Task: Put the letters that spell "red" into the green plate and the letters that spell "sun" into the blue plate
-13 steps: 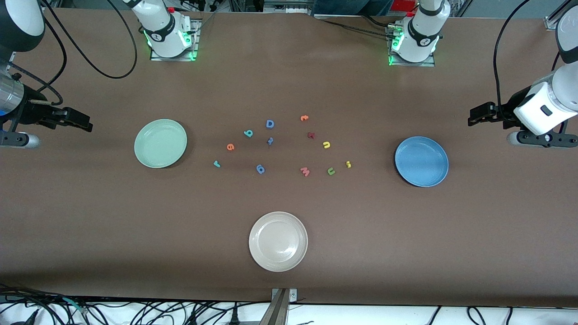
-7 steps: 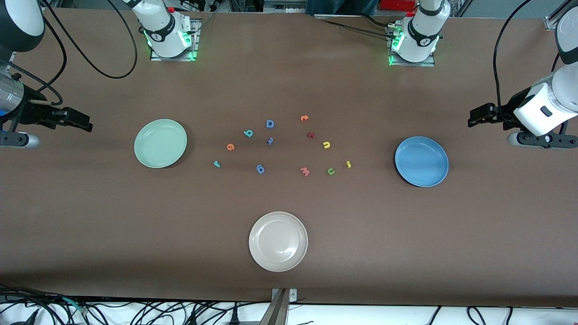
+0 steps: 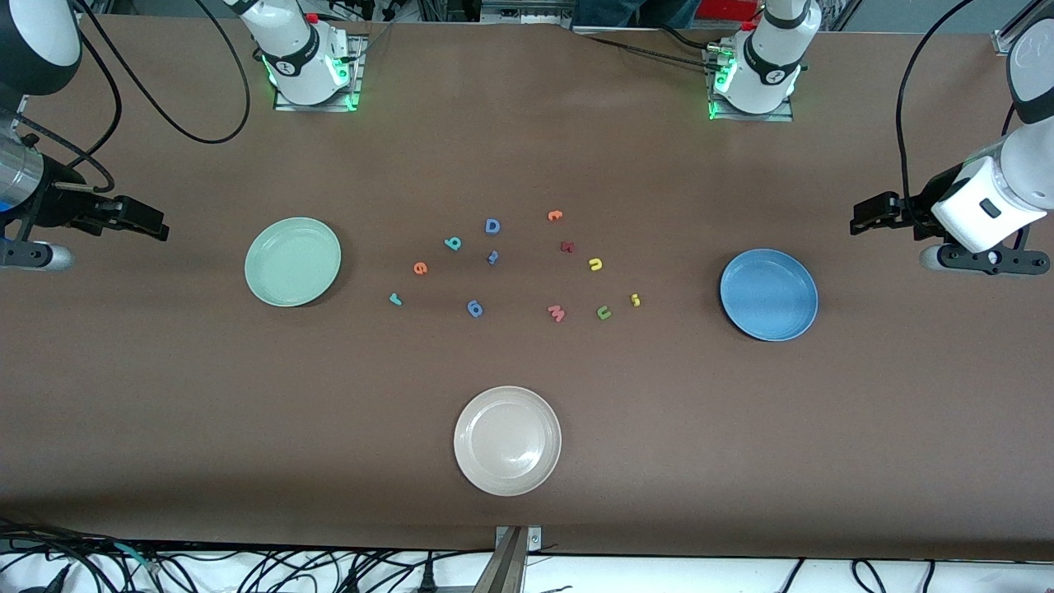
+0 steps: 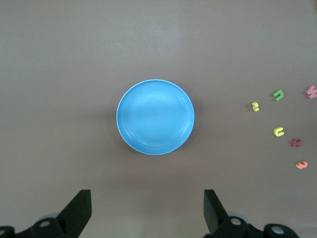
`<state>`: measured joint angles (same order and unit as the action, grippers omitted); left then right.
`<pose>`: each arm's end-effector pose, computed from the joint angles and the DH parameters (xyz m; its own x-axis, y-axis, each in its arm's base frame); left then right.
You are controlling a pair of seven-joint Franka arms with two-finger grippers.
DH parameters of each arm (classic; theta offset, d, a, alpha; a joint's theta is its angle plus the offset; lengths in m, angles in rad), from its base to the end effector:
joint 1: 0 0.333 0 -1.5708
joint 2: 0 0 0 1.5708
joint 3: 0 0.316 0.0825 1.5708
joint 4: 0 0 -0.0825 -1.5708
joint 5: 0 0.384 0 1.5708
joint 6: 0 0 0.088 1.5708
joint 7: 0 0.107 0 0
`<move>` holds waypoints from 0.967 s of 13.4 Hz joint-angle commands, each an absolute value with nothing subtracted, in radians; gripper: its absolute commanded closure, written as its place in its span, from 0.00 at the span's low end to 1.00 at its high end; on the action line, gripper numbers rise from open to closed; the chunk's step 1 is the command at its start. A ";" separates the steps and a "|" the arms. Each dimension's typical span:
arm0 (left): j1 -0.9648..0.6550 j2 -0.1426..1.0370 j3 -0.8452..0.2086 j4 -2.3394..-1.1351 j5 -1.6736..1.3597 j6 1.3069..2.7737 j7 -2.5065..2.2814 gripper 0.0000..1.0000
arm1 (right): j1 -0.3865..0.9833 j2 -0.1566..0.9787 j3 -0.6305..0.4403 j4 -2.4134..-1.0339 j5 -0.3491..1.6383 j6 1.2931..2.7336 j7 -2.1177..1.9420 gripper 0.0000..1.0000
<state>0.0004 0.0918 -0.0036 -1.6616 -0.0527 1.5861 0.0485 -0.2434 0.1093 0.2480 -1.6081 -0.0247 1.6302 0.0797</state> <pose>0.5727 -0.0073 0.5315 0.9852 -0.0508 -0.1638 -0.0414 -0.9973 0.0601 0.5861 -0.0065 0.5512 0.9938 -0.0728 -0.0837 -0.0727 -0.9973 0.0043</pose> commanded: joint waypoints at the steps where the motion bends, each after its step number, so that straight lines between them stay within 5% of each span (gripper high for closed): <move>1: 0.002 0.103 -0.011 -1.641 -0.032 1.586 0.043 0.00 | -0.249 0.101 0.250 -1.614 -0.017 1.624 0.072 0.01; 13: -0.002 0.104 -0.011 -1.647 -0.032 1.586 0.040 0.00 | -0.249 0.101 0.250 -1.615 -0.015 1.626 0.071 0.01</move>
